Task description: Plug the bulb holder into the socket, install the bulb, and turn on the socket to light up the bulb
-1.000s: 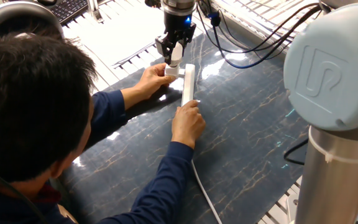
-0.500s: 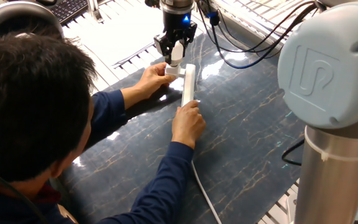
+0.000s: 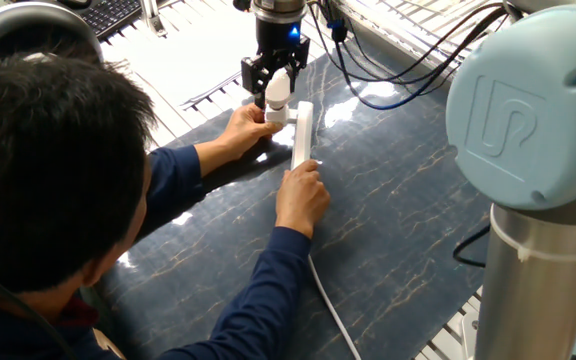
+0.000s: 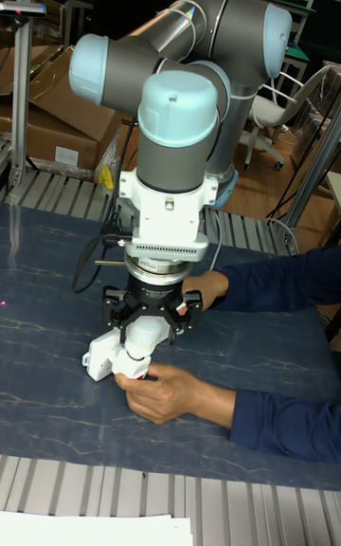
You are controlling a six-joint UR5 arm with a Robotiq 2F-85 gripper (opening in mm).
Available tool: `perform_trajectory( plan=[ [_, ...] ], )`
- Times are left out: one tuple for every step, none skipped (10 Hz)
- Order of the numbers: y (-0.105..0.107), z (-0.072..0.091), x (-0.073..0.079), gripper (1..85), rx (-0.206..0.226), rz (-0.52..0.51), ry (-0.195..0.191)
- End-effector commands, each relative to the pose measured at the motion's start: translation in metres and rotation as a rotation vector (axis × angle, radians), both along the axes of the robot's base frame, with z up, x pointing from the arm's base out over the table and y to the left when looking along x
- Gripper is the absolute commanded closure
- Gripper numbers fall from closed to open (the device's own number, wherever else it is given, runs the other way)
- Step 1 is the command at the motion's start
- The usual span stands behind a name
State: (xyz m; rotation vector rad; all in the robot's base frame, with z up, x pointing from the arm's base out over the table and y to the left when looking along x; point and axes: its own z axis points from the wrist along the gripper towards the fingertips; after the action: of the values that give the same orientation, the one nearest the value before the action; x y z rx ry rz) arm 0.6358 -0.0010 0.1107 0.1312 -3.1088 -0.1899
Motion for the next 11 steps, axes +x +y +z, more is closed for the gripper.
perform_trajectory(
  plan=[
    [-0.001,0.002,0.011,16.0,-0.001,0.057,-0.049],
    [-0.005,0.002,0.013,16.0,-0.018,0.096,-0.061],
    [-0.017,0.003,0.016,16.3,-0.063,0.191,-0.085],
    [-0.024,0.005,0.016,16.7,-0.091,0.253,-0.091],
    [-0.02,0.008,0.011,16.7,-0.079,0.275,-0.082],
    [-0.015,0.011,0.007,16.7,-0.067,0.292,-0.077],
    [-0.014,0.013,0.006,16.7,-0.078,0.326,-0.081],
    [-0.01,0.014,0.004,17.3,-0.07,0.367,-0.082],
    [-0.009,0.014,0.005,17.7,-0.069,0.444,-0.096],
    [-0.011,0.016,0.01,17.7,-0.091,0.558,-0.123],
    [-0.012,0.017,0.013,18.0,-0.102,0.644,-0.142]
  ],
)
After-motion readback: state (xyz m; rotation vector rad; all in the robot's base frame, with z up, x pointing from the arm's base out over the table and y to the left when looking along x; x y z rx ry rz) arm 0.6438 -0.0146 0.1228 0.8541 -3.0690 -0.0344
